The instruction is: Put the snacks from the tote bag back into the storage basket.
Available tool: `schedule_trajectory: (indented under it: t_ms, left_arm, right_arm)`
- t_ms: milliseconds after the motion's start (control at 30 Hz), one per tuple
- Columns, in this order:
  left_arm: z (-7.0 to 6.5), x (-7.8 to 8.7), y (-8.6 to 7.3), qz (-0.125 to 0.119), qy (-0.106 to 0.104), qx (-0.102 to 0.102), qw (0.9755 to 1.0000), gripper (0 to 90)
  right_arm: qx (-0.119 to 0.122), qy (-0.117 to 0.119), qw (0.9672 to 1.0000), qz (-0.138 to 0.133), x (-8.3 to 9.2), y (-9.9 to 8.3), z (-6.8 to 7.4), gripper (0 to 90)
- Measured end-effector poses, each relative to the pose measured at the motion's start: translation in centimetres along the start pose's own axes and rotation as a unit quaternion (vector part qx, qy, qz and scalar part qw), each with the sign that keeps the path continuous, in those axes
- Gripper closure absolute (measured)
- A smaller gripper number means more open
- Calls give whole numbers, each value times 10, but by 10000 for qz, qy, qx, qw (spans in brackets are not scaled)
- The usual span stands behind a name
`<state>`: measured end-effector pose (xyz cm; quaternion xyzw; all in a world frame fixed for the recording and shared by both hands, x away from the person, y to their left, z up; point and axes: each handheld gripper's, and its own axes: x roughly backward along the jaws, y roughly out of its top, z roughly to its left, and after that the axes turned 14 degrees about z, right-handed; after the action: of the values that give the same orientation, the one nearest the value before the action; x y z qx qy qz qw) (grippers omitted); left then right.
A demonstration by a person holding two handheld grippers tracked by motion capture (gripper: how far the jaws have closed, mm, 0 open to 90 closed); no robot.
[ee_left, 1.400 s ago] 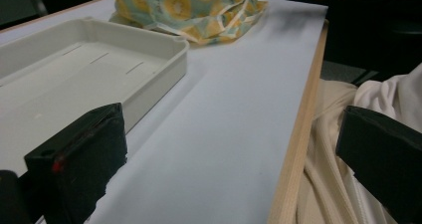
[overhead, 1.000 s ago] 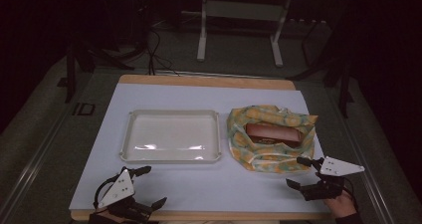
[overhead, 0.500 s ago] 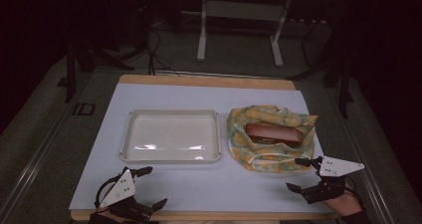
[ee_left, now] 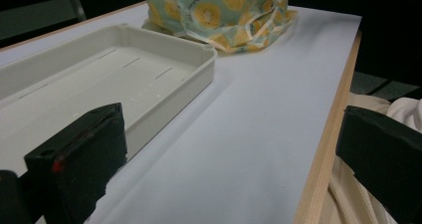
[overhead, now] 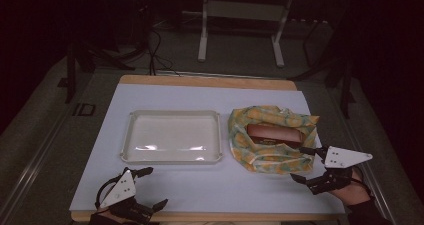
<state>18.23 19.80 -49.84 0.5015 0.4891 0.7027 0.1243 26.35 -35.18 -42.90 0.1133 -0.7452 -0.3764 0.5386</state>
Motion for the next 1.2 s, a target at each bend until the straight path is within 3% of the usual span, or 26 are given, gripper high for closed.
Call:
schedule_trajectory:
  t_ms: [767, 1167, 1200]
  left_arm:
    - [0, 0, 0, -7, -14, -4, 10000, 0]
    - [-1, 0, -1, -1, -24, -5, 10000, 0]
    - [-1, 0, -1, -3, -22, -1, 10000, 0]
  right_arm:
    - [237, -298, 9993, 47, 4, 28, -27, 156]
    - [259, -391, 9988, 153, 7, 42, -50, 160]
    - [246, -404, 9987, 169, 8, 43, -54, 191]
